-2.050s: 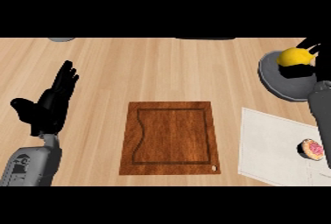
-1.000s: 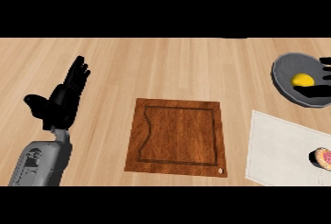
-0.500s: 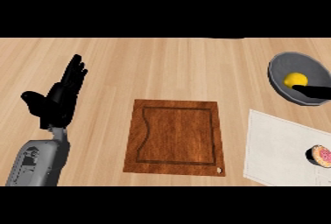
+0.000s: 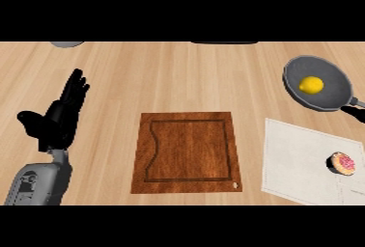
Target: Pick the lemon from the cutting board and place it in the pan
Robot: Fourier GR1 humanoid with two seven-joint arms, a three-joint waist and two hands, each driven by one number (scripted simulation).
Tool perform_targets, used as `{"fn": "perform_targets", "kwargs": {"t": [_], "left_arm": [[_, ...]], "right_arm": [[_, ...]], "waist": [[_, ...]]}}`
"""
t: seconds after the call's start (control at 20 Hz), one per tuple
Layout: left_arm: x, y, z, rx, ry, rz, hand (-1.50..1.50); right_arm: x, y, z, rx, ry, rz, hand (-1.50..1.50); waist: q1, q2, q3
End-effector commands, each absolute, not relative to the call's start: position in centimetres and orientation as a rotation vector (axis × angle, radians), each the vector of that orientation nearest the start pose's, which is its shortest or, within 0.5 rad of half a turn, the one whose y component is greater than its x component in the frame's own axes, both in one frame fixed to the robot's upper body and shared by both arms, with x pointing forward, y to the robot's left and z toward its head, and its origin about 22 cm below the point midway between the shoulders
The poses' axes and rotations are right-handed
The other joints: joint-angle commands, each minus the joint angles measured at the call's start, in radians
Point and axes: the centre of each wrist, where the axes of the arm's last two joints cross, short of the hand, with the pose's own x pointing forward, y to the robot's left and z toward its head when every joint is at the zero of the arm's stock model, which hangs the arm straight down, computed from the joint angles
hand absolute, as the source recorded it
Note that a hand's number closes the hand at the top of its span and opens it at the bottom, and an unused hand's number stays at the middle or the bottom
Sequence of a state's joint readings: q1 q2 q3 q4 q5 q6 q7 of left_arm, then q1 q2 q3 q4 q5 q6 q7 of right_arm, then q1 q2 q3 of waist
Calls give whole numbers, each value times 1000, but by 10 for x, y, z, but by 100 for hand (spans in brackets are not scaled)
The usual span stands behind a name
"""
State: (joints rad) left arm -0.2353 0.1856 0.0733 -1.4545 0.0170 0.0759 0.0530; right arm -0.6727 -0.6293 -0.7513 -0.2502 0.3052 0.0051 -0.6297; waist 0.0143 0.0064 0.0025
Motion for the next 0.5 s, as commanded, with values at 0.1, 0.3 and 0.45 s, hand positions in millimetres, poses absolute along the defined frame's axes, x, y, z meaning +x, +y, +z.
{"fn": "perform_targets", "kwargs": {"t": [0.1,0.3,0.45], "left_arm": [[299,282,31,206,-1596,-40,0],[289,279,46,243,-1591,-17,0],[288,283,39,226,-1585,-34,0]], "right_arm": [[289,-503,15,-550,-1700,-117,-150],[243,-522,-2,-545,-1698,-75,-150],[245,-513,8,-529,-1708,-94,-150]], "waist": [[-35,-13,-5],[-56,-23,-7],[-50,-20,-7]]}}
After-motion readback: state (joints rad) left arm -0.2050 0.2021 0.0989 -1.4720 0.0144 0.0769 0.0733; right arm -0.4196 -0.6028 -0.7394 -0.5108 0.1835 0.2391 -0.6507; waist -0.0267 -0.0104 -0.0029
